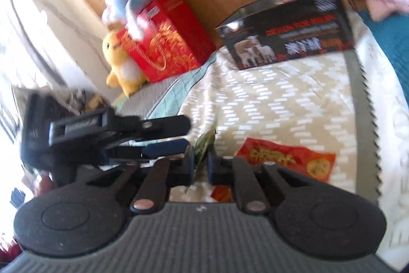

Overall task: Organize snacks
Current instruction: 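Grasp the green translucent packet with the left gripper and carry it into the tin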

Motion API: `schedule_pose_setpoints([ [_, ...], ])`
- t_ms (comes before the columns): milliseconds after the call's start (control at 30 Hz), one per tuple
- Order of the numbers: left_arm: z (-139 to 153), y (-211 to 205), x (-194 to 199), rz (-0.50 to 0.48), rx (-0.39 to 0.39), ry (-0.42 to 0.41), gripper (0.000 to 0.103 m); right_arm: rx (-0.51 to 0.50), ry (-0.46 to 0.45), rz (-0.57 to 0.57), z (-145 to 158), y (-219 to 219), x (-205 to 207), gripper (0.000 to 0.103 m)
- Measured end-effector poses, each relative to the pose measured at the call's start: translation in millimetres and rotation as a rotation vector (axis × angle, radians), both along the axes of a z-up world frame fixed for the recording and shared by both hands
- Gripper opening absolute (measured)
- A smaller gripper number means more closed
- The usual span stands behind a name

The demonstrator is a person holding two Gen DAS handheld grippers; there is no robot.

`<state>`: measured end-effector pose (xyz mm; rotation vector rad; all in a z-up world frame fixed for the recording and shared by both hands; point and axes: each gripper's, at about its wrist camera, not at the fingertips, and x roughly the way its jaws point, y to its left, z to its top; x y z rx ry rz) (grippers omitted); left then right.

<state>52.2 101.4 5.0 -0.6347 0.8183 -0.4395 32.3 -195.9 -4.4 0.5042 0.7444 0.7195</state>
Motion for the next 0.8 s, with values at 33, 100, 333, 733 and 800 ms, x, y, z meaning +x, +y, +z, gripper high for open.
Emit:
schedule_pose_setpoints([
  [33, 0.1, 3.2, -1.7, 0.006, -0.019, 0.0, 0.076, 0.036, 0.034, -0.011, -3.1, -5.8, 1.4, 0.011],
  [100, -1.0, 8.4, -3.7, 0.012, -0.058, 0.011, 0.082, 0.15, 0.13, -0.029, -12.8, -22.2, 6.0, 0.01],
  [333, -0.6, 6.6, -9.5, -0.049, -0.169, 0.017, 0.087, 0.493, 0.258, -0.032, -12.3, -51.9, 15.4, 0.01],
  [733, 25.8, -10.8, 9.5, -0.164, -0.296, -0.083, 0.034, 0.545, 0.22, 0.02, 9.4, -52.8, 31.7, 0.01],
  [800, 32.8, -15.9, 23.2, -0.172, -0.277, -0.088, 0.033, 0.529, 0.193, 0.011, 16.1, -55.5, 43.6, 0.01],
])
